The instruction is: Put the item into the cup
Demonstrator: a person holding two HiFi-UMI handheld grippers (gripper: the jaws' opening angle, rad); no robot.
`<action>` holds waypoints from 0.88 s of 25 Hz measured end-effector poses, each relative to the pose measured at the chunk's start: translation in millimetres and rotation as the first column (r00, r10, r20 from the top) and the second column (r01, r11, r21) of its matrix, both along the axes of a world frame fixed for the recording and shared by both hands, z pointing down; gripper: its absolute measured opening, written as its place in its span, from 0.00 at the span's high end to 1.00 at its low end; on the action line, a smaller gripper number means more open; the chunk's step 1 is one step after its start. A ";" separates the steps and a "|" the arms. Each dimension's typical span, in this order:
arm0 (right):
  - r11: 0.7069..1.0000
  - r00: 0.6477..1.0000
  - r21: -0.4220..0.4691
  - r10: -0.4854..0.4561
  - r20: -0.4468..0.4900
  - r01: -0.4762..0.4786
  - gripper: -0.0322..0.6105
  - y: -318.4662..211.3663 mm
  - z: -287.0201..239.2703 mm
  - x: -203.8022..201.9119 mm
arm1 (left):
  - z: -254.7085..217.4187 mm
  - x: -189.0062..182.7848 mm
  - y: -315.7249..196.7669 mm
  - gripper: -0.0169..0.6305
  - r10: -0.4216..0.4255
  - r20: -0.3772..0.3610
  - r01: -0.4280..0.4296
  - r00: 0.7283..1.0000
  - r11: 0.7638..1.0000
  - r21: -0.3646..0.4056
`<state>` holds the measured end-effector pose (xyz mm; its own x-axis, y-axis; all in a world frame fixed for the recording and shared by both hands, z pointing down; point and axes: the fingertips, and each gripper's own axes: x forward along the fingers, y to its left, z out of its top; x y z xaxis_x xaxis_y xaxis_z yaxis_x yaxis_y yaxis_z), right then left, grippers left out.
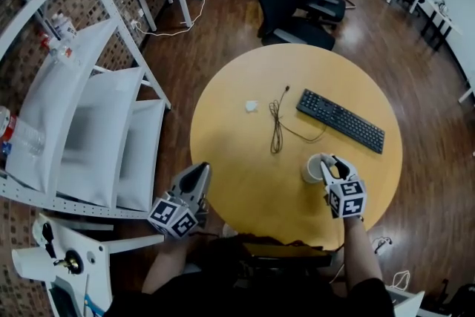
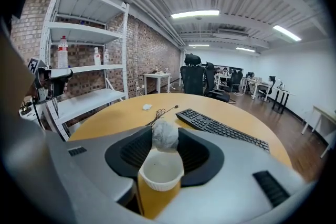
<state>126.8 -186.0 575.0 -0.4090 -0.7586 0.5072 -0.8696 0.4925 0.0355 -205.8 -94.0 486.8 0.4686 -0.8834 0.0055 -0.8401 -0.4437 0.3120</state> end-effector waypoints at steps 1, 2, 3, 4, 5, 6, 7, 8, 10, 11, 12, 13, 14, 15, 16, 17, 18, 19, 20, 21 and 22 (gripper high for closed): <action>1.000 1.000 -0.010 -0.002 0.005 0.002 0.70 1.1 2.7 0.3 | 0.8 -0.6 0.0 0.95 0.001 -0.002 -0.001 1.000 1.000 -0.003; 1.000 1.000 -0.018 -0.005 0.011 0.005 0.67 1.9 4.7 0.2 | 1.4 -1.5 -0.6 0.95 0.001 -0.003 -0.001 1.000 1.000 -0.005; 1.000 1.000 -0.021 -0.006 0.017 0.006 0.64 2.5 5.9 0.1 | 1.7 -2.5 -1.7 0.95 0.001 -0.004 -0.001 1.000 1.000 -0.005; 1.000 1.000 -0.020 -0.005 0.023 0.006 0.64 2.7 7.0 0.8 | 1.7 -3.3 -3.2 0.95 0.001 -0.007 -0.001 1.000 1.000 -0.004; 1.000 1.000 -0.016 -0.002 0.028 0.003 0.64 2.6 7.3 2.3 | 1.5 -3.2 -5.2 0.95 0.000 -0.010 0.000 1.000 1.000 0.000; 1.000 0.999 -0.011 0.003 0.035 -0.003 0.64 2.3 5.7 3.8 | 0.8 -2.4 -7.6 0.95 0.001 -0.014 -0.001 1.000 1.000 0.005; 1.000 0.999 -0.004 0.010 0.044 -0.010 0.64 1.9 2.1 5.1 | -0.2 -1.0 -10.1 0.95 0.003 -0.017 -0.003 1.000 1.000 0.011; 1.000 0.998 0.003 0.018 0.054 -0.018 0.64 1.5 -2.2 6.4 | -1.2 0.9 -12.6 0.95 0.007 -0.017 -0.007 1.000 1.000 0.016; 0.999 0.997 0.016 0.034 0.069 -0.035 0.64 1.0 -9.9 10.3 | -3.0 4.9 -17.4 0.95 0.019 -0.014 -0.019 1.000 1.000 0.020; 0.999 0.996 0.022 0.040 0.074 -0.042 0.64 0.9 -12.8 12.7 | -3.7 6.7 -19.9 0.95 0.027 -0.011 -0.026 1.000 0.999 0.020; 0.998 0.996 0.029 0.044 0.080 -0.046 0.64 0.7 -15.5 14.6 | -4.2 8.2 -22.3 0.95 0.033 -0.007 -0.033 0.999 0.999 0.021; 0.998 0.995 0.036 0.042 0.088 -0.046 0.64 0.8 -18.5 15.7 | -4.8 9.4 -24.6 0.95 0.038 -0.003 -0.038 0.999 0.999 0.022; 0.998 0.994 0.043 0.036 0.100 -0.041 0.64 1.6 -22.1 16.1 | -5.3 10.4 -26.5 0.95 0.042 -0.001 -0.042 0.999 0.999 0.024; 0.998 0.993 0.052 0.029 0.115 -0.035 0.64 3.3 -26.7 16.3 | -5.4 11.4 -28.2 0.95 0.045 0.001 -0.045 0.999 0.999 0.024; 0.997 0.991 0.064 0.023 0.135 -0.032 0.64 6.0 -33.0 16.5 | -5.4 12.4 -29.6 0.95 0.049 0.003 -0.049 0.999 0.999 0.024; 0.996 0.987 0.080 0.019 0.158 -0.032 0.64 9.2 -40.9 17.0 | -5.6 13.5 -31.0 0.95 0.054 0.006 -0.054 0.999 0.998 0.023; 0.994 0.983 0.100 0.017 0.183 -0.035 0.64 12.5 -49.8 17.8 | -6.4 14.5 -32.5 0.95 0.060 0.011 -0.060 0.998 0.998 0.024; 0.992 0.978 0.121 0.016 0.207 -0.042 0.64 15.8 -58.9 19.2 | -7.9 15.6 -34.1 0.95 0.067 0.016 -0.067 0.998 0.997 0.027; 0.989 0.974 0.142 0.017 0.228 -0.050 0.64 19.0 -67.8 21.2 | -10.1 16.9 -36.0 0.95 0.073 0.020 -0.074 0.997 0.997 0.032; 0.985 0.969 0.161 0.019 0.248 -0.060 0.64 22.4 -76.1 23.9 | -12.5 18.4 -38.2 0.95 0.080 0.022 -0.081 0.997 0.996 0.039; 0.982 0.963 0.177 0.023 0.269 -0.072 0.66 25.8 -83.7 27.4 | -14.8 20.3 -40.3 0.95 0.087 0.023 -0.088 0.996 0.995 0.045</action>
<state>154.2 -160.2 491.3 -0.4707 -0.8501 0.2363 -0.8822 0.4570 -0.1131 -185.5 -134.3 472.1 0.5441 -0.8387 -0.0234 -0.8037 -0.5290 0.2725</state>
